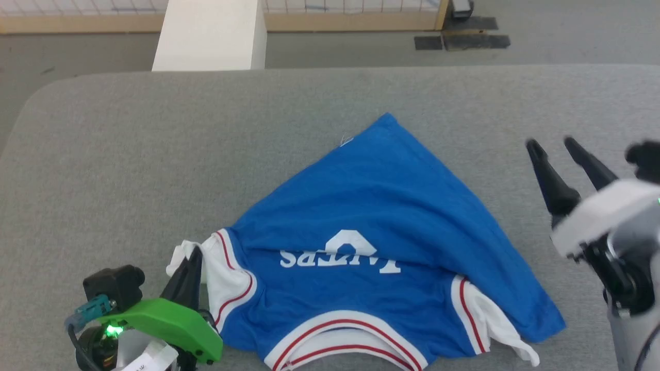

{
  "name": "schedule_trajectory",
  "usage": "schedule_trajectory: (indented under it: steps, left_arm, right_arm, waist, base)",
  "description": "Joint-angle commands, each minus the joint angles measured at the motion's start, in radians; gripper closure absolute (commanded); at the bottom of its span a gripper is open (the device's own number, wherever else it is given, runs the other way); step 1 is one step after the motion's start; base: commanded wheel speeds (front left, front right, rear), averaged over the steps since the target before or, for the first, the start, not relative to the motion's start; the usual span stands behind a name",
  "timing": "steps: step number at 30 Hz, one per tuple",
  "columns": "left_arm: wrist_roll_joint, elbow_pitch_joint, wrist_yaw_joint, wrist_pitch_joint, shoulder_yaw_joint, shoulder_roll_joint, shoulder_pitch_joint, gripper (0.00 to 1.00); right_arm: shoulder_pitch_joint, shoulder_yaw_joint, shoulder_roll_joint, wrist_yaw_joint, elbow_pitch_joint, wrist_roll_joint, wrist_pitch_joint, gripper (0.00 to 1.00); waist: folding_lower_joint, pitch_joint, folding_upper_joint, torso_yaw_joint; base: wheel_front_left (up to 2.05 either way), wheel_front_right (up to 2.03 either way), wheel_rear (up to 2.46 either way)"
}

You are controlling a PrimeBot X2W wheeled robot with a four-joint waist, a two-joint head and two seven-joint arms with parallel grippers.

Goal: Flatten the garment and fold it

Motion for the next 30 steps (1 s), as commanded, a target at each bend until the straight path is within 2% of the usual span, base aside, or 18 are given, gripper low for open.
schedule_trajectory:
  steps: [1, 11, 20, 30]
  left_arm:
    - [0.008, -0.006, -0.006, -0.006, -0.002, 0.001, -0.021, 1.0]
    - [0.029, -0.024, -0.025, -0.026, -0.027, -0.022, -0.106, 1.0]
    - [0.029, -0.017, -0.045, -0.055, -0.046, -0.053, -0.151, 1.0]
    - [0.029, -0.002, -0.065, -0.084, -0.063, -0.078, -0.184, 1.0]
  right_arm:
    - [-0.05, 0.016, -0.006, -0.001, 0.019, -0.005, 0.003, 0.0]
    - [-0.386, 0.165, -0.04, -0.001, 0.218, -0.112, 0.153, 0.0]
    - [-0.628, 0.301, -0.067, -0.001, 0.409, -0.215, 0.453, 0.0]
    - [-0.751, 0.388, -0.078, -0.001, 0.515, -0.301, 0.727, 0.0]
  waist:
    - [0.0, 0.04, -0.0001, 0.029]
    - [0.0, 0.188, -0.0001, 0.152]
    - [0.0, 0.305, -0.0001, 0.243]
    - [0.0, 0.377, -0.0001, 0.284]
  base:
    - [0.0, 0.0, 0.0]
    - [0.0, 0.0, 0.0]
    - [0.0, 0.0, 0.0]
    - [0.0, 0.0, 0.0]
